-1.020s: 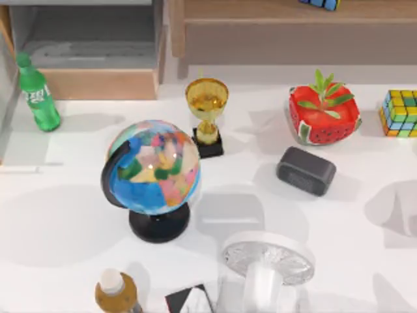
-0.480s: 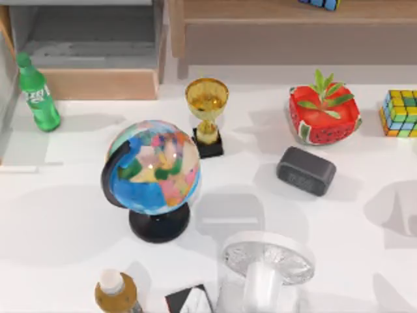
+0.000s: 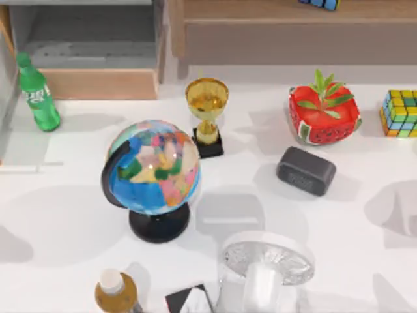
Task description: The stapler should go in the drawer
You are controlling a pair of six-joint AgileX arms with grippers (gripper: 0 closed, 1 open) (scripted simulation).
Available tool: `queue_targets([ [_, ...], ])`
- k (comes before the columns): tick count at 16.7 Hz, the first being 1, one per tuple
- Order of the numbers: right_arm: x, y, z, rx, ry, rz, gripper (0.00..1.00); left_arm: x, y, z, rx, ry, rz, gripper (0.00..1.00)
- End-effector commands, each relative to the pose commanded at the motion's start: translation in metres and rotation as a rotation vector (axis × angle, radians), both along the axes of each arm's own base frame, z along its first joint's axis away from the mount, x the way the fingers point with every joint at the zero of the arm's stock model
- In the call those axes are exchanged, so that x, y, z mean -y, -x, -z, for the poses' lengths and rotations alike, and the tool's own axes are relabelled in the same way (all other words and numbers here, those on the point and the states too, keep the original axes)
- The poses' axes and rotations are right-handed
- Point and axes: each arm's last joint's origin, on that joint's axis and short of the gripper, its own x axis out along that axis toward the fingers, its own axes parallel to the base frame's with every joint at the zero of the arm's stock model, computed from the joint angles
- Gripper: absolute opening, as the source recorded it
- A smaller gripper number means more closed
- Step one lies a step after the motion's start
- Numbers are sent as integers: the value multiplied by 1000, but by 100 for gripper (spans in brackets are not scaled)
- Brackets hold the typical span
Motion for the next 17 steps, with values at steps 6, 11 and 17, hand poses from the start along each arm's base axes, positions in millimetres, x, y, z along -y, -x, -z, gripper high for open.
queue_targets([
  [6, 0, 0, 0, 0, 0, 0, 100, 2, 0, 0, 5, -8, 7, 100],
  [11, 0, 0, 0, 0, 0, 0, 100, 3, -20, 1, 2, -7, 12, 100],
  [17, 0, 0, 0, 0, 0, 0, 100, 3, -25, 1, 3, -6, 12, 92],
])
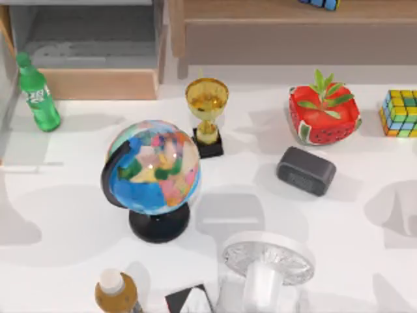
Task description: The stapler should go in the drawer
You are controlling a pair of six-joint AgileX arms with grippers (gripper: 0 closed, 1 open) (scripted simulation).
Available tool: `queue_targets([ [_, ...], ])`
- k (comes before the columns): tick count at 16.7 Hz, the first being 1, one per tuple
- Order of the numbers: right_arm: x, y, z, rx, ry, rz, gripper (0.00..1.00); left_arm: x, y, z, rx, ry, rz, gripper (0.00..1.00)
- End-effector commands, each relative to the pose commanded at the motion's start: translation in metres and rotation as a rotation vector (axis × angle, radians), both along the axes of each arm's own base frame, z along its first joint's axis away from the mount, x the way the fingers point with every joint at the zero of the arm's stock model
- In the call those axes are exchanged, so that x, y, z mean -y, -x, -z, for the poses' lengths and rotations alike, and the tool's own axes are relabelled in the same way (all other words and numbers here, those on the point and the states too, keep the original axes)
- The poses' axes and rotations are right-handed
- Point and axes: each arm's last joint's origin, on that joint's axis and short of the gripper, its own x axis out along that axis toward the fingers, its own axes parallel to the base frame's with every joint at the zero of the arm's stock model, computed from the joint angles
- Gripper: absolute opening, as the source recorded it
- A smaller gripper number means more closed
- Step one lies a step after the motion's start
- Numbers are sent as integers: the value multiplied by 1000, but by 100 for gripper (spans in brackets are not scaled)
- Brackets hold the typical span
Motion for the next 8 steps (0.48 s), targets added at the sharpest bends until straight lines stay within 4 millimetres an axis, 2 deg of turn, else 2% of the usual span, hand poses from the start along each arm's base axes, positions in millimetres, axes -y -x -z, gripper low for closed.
queue_targets([
  [8, 0, 0, 0, 0, 0, 0, 100, 0, 0, 0, 0, 0, 0, 32],
])
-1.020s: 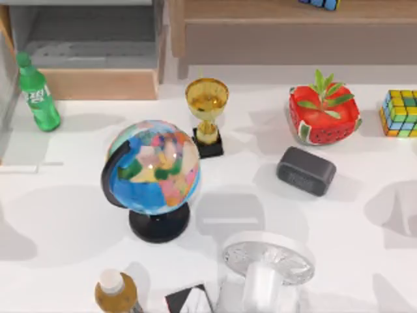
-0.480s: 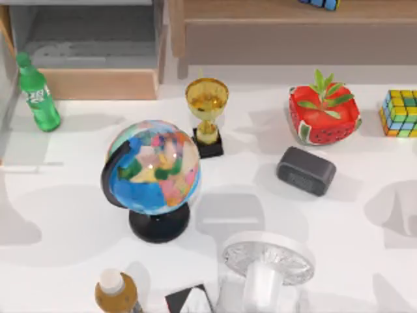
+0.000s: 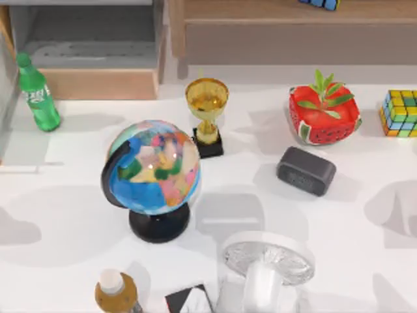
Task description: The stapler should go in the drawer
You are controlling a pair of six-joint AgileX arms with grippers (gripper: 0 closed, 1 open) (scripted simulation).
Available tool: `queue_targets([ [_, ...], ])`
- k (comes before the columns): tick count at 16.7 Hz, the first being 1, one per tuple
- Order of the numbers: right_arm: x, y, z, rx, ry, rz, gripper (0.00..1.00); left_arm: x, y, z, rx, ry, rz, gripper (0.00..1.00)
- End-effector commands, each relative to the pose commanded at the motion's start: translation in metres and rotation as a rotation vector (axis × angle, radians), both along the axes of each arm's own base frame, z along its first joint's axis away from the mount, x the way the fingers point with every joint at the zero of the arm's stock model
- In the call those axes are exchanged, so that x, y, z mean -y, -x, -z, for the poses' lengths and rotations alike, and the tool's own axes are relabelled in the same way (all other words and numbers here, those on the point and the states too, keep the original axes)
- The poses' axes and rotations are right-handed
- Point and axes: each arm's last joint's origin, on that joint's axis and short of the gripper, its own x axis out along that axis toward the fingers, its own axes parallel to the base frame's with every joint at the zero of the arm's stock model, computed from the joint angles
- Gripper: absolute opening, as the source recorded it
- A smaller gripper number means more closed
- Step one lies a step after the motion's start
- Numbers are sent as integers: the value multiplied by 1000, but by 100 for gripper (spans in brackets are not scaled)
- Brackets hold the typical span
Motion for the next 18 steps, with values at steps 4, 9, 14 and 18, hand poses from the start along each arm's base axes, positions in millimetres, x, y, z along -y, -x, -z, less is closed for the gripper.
queue_targets([
  [4, 0, 0, 0, 0, 0, 0, 100, 0, 0, 0, 0, 0, 0, 2],
  [9, 0, 0, 0, 0, 0, 0, 100, 0, 0, 0, 0, 0, 0, 0],
  [14, 0, 0, 0, 0, 0, 0, 100, 0, 0, 4, -16, 16, -2, 0],
  [18, 0, 0, 0, 0, 0, 0, 100, -2, -25, 4, -14, 13, -2, 0],
])
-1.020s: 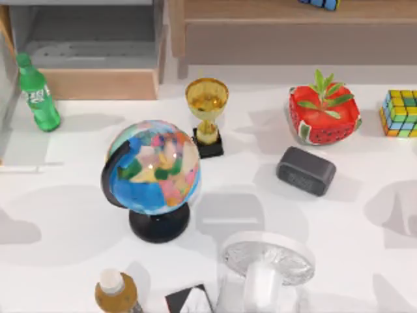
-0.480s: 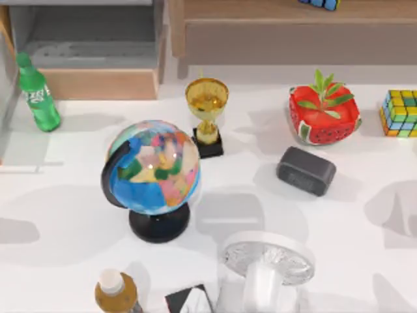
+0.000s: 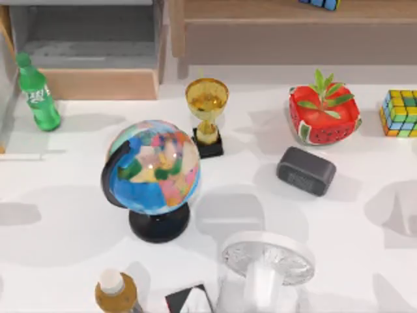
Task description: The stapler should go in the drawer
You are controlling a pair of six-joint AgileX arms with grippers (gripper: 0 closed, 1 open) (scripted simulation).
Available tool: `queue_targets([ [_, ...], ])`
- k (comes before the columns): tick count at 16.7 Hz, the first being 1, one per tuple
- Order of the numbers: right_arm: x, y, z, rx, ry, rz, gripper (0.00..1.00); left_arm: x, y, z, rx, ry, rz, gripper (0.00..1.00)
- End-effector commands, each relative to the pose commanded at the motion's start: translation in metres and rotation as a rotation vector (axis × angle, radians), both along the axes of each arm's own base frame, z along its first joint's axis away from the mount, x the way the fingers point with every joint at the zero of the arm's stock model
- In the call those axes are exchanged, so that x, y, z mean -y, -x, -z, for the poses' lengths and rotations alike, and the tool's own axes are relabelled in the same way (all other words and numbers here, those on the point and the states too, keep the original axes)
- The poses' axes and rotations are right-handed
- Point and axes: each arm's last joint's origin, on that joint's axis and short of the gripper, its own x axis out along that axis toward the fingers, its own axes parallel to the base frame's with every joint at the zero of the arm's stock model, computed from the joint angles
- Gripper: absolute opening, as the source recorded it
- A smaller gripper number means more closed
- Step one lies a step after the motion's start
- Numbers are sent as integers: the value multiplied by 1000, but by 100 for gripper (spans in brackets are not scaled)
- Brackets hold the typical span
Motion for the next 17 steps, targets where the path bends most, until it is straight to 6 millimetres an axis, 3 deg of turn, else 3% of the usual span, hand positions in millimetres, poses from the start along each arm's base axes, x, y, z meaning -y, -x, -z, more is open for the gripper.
queue_targets([
  [5, 0, 0, 0, 0, 0, 0, 100, 3, -36, 0, -2, 3, -1, 0],
  [11, 0, 0, 0, 0, 0, 0, 100, 2, -40, 3, -13, 9, -1, 0],
  [17, 0, 0, 0, 0, 0, 0, 100, 1, -93, 0, -2, 3, -5, 0],
])
